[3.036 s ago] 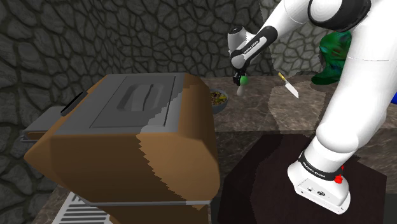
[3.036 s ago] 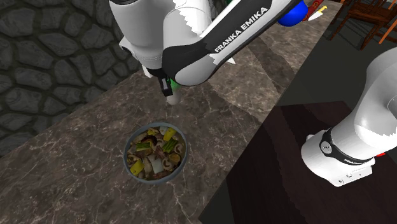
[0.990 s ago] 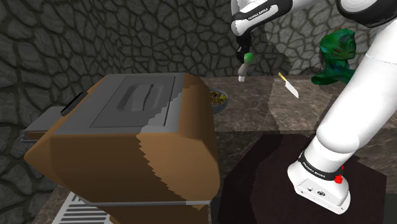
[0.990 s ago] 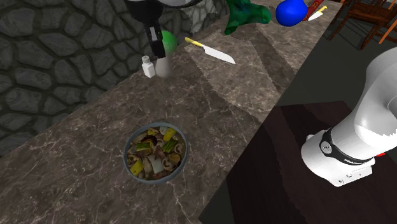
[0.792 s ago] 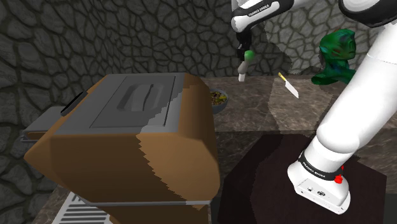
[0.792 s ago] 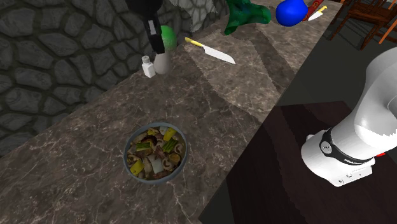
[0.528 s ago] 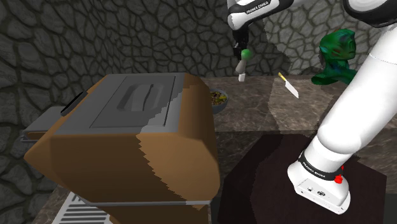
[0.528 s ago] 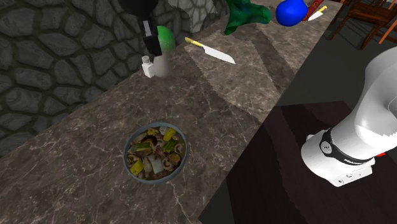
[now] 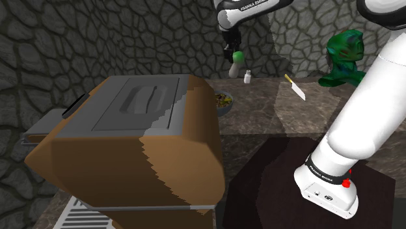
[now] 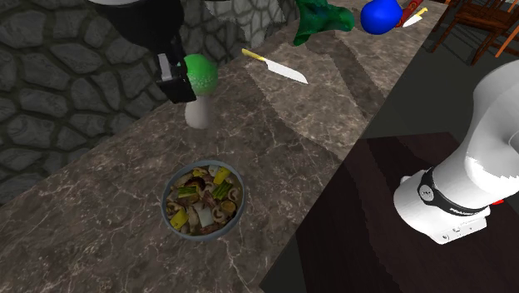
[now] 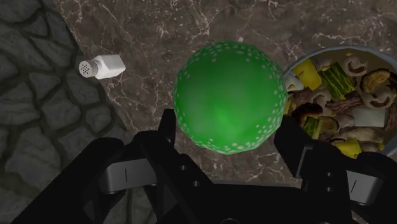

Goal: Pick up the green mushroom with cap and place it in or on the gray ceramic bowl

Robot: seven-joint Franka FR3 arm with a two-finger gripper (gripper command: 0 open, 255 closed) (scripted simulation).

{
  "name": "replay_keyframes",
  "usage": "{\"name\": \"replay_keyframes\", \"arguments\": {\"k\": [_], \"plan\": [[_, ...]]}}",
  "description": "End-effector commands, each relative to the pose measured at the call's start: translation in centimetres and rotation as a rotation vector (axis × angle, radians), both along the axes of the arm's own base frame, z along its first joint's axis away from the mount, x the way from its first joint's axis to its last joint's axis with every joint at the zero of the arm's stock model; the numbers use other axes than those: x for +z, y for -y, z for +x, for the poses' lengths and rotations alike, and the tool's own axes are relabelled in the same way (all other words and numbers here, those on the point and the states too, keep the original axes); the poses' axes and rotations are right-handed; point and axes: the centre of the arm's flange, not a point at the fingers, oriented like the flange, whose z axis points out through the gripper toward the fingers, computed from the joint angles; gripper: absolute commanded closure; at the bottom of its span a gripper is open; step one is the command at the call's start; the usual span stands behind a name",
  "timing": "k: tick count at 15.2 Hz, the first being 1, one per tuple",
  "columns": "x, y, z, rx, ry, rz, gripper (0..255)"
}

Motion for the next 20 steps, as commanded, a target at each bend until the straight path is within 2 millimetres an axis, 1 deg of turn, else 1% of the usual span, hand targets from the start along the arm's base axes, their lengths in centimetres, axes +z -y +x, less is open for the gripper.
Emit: {"name": "replay_keyframes", "arguments": {"k": [1,8,20], "plan": [[0.4,-2.5,0.6,-0.001,0.0,0.0,255],[1.9,-11.4,2.3,-0.001,0.0,0.0,255],[-4.4,-11.4,2.3,-0.001,0.0,0.0,255]]}}
